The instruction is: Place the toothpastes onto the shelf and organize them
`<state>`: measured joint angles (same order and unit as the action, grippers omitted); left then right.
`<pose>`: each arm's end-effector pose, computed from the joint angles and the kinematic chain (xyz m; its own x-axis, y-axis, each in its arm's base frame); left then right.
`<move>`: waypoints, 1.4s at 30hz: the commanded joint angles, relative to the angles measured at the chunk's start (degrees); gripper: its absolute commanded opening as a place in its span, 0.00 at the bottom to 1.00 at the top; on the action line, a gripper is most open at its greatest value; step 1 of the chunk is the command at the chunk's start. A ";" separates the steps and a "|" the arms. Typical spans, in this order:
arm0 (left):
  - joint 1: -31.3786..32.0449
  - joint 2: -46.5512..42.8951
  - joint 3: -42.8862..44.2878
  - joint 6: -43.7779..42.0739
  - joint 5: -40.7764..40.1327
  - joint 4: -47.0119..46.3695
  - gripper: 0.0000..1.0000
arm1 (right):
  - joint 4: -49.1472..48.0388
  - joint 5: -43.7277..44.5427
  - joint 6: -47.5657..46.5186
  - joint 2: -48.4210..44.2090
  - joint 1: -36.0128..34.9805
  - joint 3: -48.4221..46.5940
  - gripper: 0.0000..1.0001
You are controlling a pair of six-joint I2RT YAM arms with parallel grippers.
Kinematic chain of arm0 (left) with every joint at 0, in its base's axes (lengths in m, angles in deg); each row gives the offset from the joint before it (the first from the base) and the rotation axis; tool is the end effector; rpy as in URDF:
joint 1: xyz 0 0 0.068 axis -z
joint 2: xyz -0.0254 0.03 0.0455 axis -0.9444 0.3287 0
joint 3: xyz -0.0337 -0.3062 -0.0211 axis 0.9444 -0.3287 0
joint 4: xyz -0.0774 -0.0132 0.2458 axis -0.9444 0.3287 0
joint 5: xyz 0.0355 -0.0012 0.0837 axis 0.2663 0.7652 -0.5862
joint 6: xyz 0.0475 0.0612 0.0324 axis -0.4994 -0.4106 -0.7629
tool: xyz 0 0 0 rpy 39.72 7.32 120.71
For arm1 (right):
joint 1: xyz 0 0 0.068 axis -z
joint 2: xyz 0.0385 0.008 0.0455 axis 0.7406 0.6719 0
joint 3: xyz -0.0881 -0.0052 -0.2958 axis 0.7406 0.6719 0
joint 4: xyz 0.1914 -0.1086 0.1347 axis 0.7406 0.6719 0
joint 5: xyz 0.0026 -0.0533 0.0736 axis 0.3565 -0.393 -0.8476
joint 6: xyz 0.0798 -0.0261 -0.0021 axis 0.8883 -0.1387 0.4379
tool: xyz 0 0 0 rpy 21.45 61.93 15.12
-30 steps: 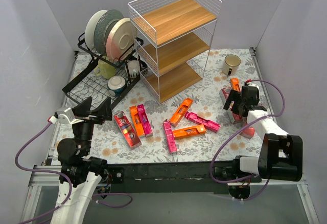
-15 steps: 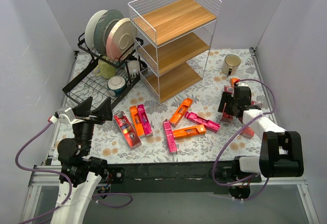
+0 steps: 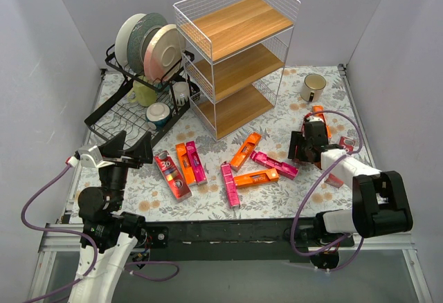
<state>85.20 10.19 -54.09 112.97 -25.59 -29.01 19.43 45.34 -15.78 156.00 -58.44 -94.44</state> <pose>0.0648 -0.0089 0.3342 0.0285 -0.8902 -0.4547 0.3470 0.4354 -0.8307 0.2623 0.0352 0.1763 -0.7316 0.1162 -0.6717 0.1315 0.9909 0.0281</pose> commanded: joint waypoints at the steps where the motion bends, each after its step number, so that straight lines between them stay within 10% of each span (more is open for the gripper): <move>1: 0.20 0.15 -0.51 -1.10 0.90 -0.09 0.98 | -0.68 1.43 0.39 -0.66 -0.68 0.12 0.74; 20: 0.37 0.86 -0.59 -1.02 1.60 -0.27 0.98 | -16.75 -12.61 -9.00 -12.88 -6.39 3.11 0.44; 42: 0.37 1.74 -0.33 -1.28 1.61 0.17 0.98 | -44.97 -12.90 -10.15 15.50 -22.12 -11.48 0.42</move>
<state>85.47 11.15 -54.13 112.56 -24.73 -28.99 -12.37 29.85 -27.23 168.22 -78.48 -101.96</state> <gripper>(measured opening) 0.982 0.609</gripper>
